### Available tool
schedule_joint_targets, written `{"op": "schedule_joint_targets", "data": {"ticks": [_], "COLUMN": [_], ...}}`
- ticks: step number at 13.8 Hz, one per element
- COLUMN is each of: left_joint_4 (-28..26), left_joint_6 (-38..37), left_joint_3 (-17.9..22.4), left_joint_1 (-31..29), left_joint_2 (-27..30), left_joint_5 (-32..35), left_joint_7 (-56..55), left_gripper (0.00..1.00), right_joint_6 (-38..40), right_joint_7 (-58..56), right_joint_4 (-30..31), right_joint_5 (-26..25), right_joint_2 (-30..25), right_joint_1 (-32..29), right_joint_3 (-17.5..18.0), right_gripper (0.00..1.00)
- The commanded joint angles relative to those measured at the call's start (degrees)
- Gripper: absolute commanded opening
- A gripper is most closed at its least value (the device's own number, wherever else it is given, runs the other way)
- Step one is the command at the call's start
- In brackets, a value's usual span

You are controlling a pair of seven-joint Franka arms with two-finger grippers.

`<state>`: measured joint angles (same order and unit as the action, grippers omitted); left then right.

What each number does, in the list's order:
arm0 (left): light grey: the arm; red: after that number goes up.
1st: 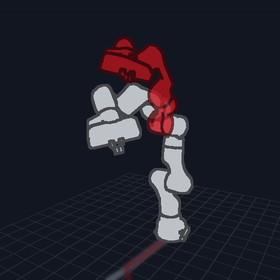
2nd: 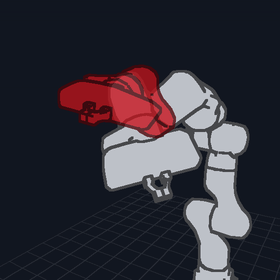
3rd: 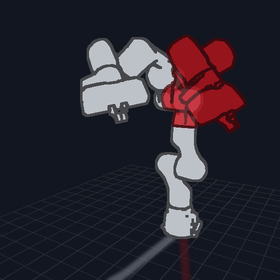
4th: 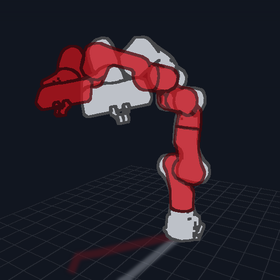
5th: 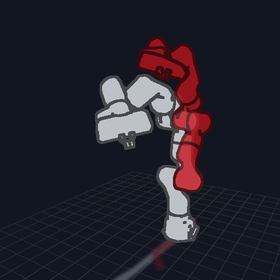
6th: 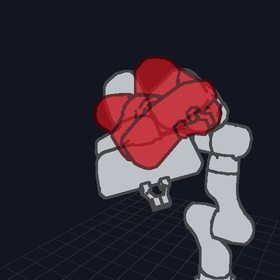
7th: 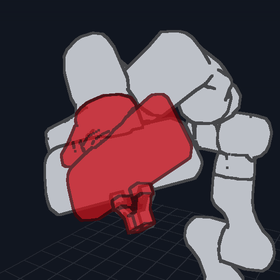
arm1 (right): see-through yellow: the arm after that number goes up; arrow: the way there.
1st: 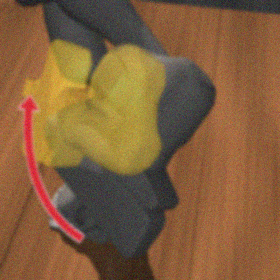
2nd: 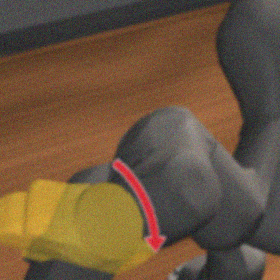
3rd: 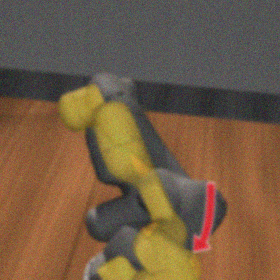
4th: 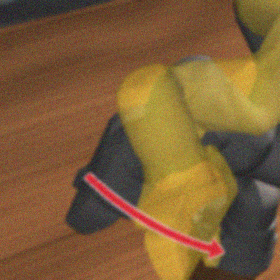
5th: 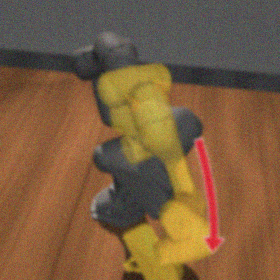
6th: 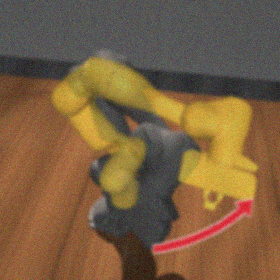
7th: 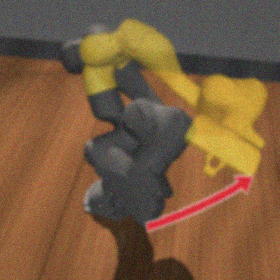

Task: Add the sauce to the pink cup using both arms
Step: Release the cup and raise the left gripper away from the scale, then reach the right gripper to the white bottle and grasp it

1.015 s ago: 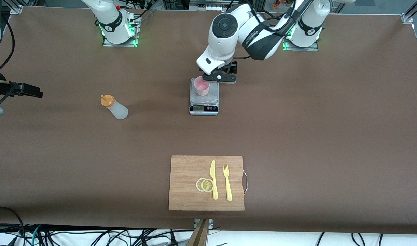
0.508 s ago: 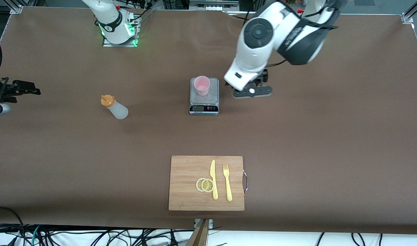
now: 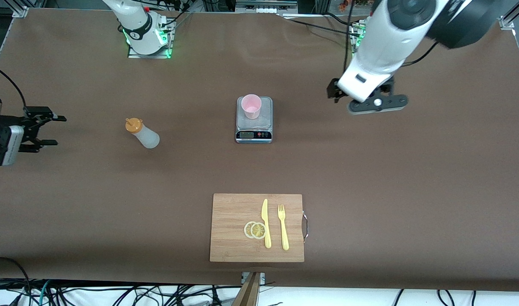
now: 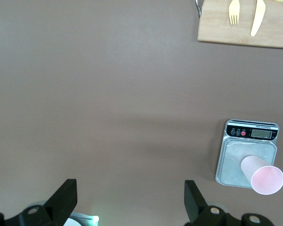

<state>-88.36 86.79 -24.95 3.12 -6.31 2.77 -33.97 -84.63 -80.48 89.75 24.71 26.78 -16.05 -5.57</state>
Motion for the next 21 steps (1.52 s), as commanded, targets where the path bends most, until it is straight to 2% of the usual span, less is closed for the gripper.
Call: {"op": "schedule_joint_targets", "data": {"ticks": [1,4,6,8,11,14,17,21], "left_joint_4": [-3.9,-8.0,-8.7,-9.6,-5.6,-4.0,0.6,0.7], "left_joint_6": [0.0,0.0,0.7,1.4,0.3,-0.7,-0.7,3.2], "left_joint_3": [4.7,15.9,21.6,22.0,22.2,21.5,21.4,21.4], "left_joint_1": [-1.2,1.2,1.4,1.5,-0.5,-0.6,0.1,-0.4], "left_joint_2": [6.6,11.3,10.8,10.0,5.1,4.9,2.1,1.9], "left_joint_5": [0.1,-0.1,-1.4,-1.5,-5.7,-5.4,-4.0,-3.8], "left_joint_7": [11.0,26.6,37.8,39.6,37.2,36.1,29.5,29.1], "left_gripper": [1.0,1.0,1.0,1.0,1.0,1.0,1.0,1.0], "right_joint_6": [0.8,2.0,2.8,3.3,3.8,6.5,9.2,9.4], "right_joint_7": [-15.4,-28.2,-34.5,-41.0,-49.7,-57.7,-63.1,-66.9], "right_joint_4": [1.7,4.0,6.0,6.9,9.7,10.9,11.1,11.1], "right_joint_5": [8.7,15.0,17.5,20.2,22.7,26.3,29.2,33.6], "right_joint_2": [5.4,11.1,13.6,15.9,16.1,16.5,19.3,23.0], "right_joint_1": [-2.4,-3.9,-4.7,-4.7,-4.7,-4.7,-4.3,-2.3], "right_joint_3": [0.5,0.5,0.5,0.6,0.6,0.6,1.1,1.2], "right_gripper": [1.0,1.0,1.0,1.0,1.0,1.0,1.0,1.0]}}
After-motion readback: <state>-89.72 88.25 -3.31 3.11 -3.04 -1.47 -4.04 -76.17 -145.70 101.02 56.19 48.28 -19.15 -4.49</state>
